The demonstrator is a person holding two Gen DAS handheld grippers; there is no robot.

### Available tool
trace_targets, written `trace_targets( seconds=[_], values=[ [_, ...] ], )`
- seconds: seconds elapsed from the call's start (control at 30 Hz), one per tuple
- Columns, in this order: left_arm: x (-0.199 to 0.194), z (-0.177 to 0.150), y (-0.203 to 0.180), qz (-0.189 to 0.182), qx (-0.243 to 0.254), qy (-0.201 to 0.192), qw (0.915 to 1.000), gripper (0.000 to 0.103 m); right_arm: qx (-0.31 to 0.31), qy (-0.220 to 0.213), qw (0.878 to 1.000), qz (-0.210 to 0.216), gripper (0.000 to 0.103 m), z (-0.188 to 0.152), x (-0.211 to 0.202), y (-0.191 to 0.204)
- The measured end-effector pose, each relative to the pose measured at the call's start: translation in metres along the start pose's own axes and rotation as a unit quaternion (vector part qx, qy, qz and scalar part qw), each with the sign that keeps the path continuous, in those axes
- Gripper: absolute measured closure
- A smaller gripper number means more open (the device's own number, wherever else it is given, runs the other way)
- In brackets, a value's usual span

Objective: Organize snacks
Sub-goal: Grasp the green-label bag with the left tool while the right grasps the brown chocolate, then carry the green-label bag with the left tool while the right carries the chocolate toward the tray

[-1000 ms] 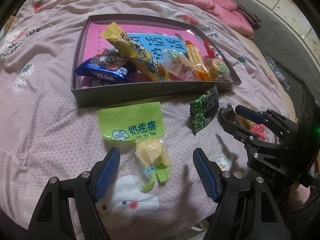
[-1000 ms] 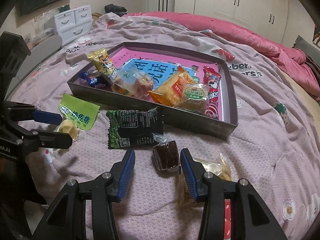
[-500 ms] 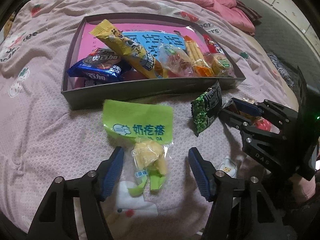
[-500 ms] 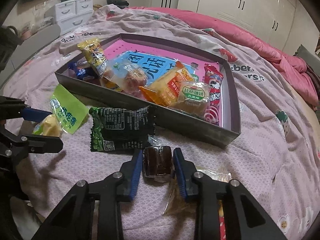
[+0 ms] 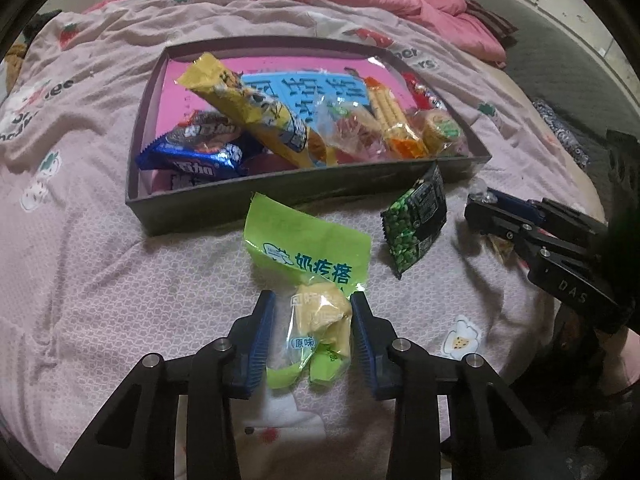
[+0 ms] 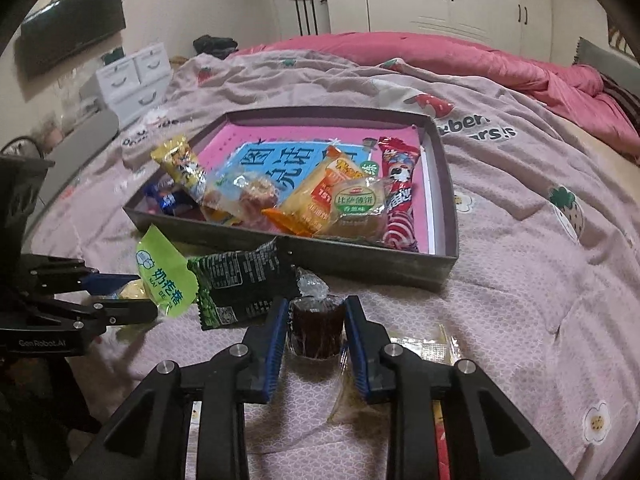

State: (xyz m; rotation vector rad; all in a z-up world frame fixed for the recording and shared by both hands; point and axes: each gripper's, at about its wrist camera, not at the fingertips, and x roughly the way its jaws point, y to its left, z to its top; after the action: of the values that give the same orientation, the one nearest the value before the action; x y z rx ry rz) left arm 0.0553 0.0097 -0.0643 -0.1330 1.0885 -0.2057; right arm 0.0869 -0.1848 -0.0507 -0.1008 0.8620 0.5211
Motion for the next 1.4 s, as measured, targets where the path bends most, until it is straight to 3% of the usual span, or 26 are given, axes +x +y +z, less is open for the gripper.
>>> trace_targets(
  seconds=[0.17,0.27,0.43,0.63,0.9,1.4],
  values=[
    [-0.02,0.004,-0.001,-0.007,0.003,-0.033,0.9994,0.064,0.014,-0.023,1.0,0.012,0.074,0.004,-0.01,-0.006],
    [-0.028,0.006,0.0,-0.008,0.002,-0.046,0.9989,0.064,0.018,-0.011,1.0,0.015,0.074,0.002,-0.006,-0.007],
    [-0.028,0.006,0.002,-0.013,-0.003,-0.045,0.9989,0.064,0.001,0.001,1.0,0.022,0.074,0.0,-0.004,-0.001],
    [-0.026,0.005,0.0,-0.018,0.0,-0.043,0.9989,0.064,-0.029,0.027,0.999,-0.007,0.069,-0.005,0.008,0.01],
    [-0.026,0.005,0.002,-0.022,-0.004,-0.043,0.9988,0.064,-0.062,0.038,0.997,-0.014,0.071,-0.006,0.028,0.016],
    [-0.055,0.016,0.006,-0.036,-0.017,-0.094,0.9948,0.064,0.016,-0.05,0.998,0.026,0.075,0.013,-0.024,-0.004]
  ],
)
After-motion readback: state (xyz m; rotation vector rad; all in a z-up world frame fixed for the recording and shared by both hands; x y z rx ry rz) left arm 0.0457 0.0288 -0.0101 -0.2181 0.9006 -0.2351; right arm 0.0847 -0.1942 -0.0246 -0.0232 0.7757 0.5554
